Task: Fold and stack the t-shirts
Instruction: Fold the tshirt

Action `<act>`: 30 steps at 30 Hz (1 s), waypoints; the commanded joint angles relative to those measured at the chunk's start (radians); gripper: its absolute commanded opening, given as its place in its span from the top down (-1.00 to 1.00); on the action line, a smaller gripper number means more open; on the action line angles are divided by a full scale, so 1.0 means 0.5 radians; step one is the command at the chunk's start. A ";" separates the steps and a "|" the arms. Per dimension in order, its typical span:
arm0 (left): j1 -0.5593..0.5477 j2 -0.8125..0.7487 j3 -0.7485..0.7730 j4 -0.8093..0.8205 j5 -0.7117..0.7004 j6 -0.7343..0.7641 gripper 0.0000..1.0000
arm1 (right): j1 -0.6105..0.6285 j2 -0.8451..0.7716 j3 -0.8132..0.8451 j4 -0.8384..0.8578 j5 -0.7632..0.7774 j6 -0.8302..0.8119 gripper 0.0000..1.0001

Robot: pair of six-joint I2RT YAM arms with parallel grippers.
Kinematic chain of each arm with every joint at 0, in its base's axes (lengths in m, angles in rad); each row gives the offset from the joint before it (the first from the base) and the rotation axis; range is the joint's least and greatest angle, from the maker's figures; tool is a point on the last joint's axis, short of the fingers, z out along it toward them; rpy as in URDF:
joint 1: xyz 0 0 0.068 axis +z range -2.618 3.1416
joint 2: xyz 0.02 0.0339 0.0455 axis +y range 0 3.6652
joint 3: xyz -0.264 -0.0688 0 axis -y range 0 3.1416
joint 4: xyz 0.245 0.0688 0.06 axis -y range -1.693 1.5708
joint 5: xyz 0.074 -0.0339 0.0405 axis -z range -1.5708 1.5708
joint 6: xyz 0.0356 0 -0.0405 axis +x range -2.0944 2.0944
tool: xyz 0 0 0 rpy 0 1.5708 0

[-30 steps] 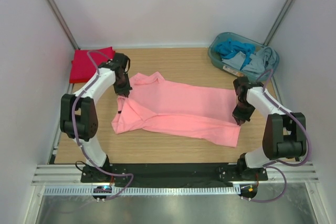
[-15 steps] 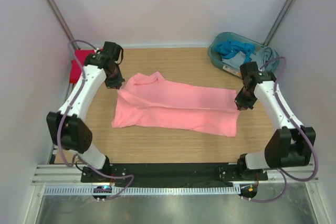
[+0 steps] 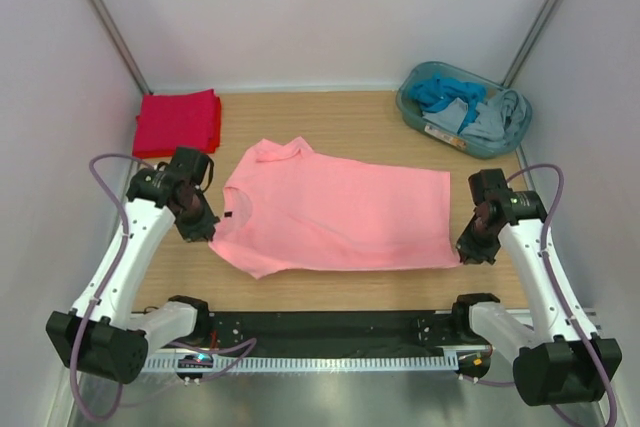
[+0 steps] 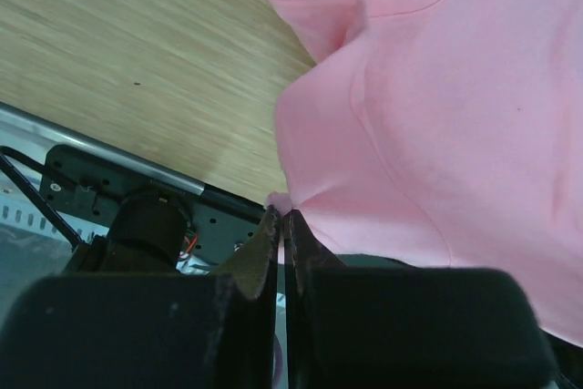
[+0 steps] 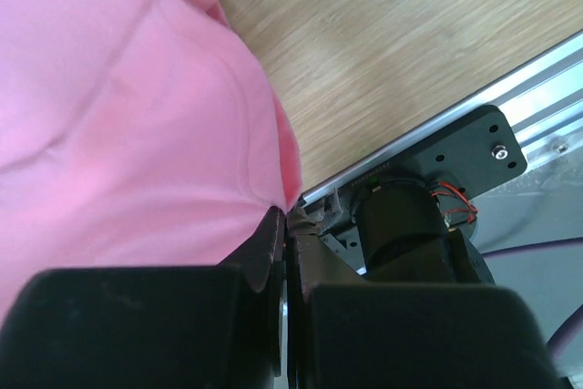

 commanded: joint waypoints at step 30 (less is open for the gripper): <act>0.035 1.040 0.464 0.260 -0.063 0.145 0.99 | 0.045 0.874 0.264 0.240 0.217 -0.038 0.98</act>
